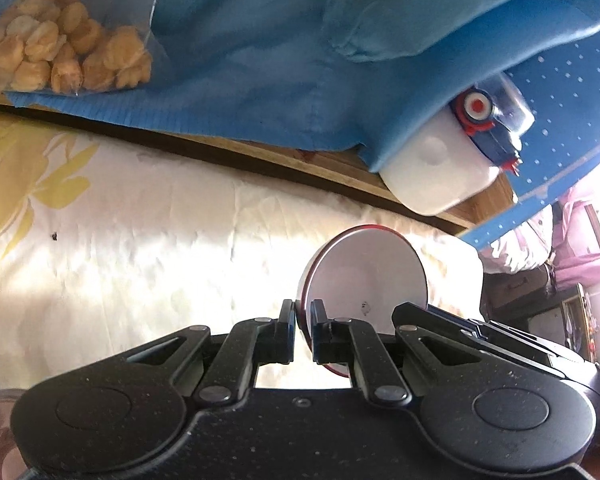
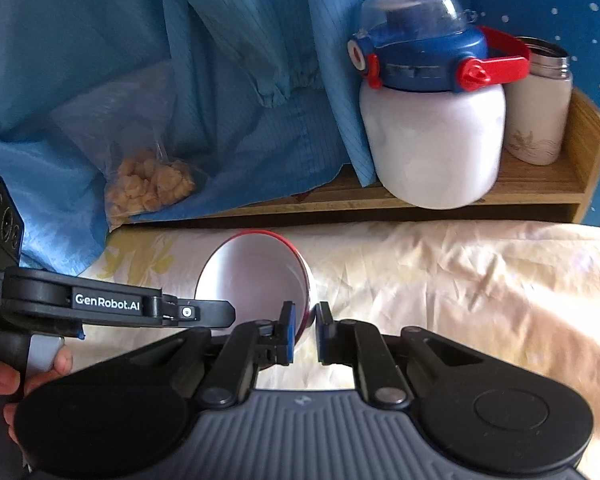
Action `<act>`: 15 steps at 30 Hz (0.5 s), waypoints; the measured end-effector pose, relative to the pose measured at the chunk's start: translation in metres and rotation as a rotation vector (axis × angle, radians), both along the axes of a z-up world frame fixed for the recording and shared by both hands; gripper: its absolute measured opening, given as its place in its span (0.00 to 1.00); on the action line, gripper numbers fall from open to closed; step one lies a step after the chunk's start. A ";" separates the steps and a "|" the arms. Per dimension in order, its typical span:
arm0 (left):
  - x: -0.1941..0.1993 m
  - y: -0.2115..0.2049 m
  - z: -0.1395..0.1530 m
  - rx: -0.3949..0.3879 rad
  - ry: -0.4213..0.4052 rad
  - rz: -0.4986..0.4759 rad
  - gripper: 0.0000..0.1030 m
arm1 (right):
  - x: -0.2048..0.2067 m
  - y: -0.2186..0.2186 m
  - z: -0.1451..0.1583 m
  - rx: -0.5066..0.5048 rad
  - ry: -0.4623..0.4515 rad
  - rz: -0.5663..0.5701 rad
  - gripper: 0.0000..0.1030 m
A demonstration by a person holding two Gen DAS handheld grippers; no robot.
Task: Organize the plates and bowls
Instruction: 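Lift the white bowl with the left tool while the right tool carries it toward the steel bowl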
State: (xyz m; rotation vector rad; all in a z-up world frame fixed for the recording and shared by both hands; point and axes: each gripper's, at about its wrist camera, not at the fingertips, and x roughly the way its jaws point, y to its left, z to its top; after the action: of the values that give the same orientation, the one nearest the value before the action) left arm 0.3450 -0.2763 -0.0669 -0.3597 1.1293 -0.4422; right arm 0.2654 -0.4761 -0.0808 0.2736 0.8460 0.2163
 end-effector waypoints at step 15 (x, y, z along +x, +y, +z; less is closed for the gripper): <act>-0.042 0.008 0.012 -0.022 0.025 -0.077 0.06 | -0.053 0.004 0.009 0.014 0.014 -0.020 0.11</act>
State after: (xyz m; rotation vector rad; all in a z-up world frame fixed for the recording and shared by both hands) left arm 0.3031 -0.2687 -0.0546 -0.3432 1.1660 -0.5193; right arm 0.2127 -0.4725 -0.0721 0.2971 0.8551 0.2026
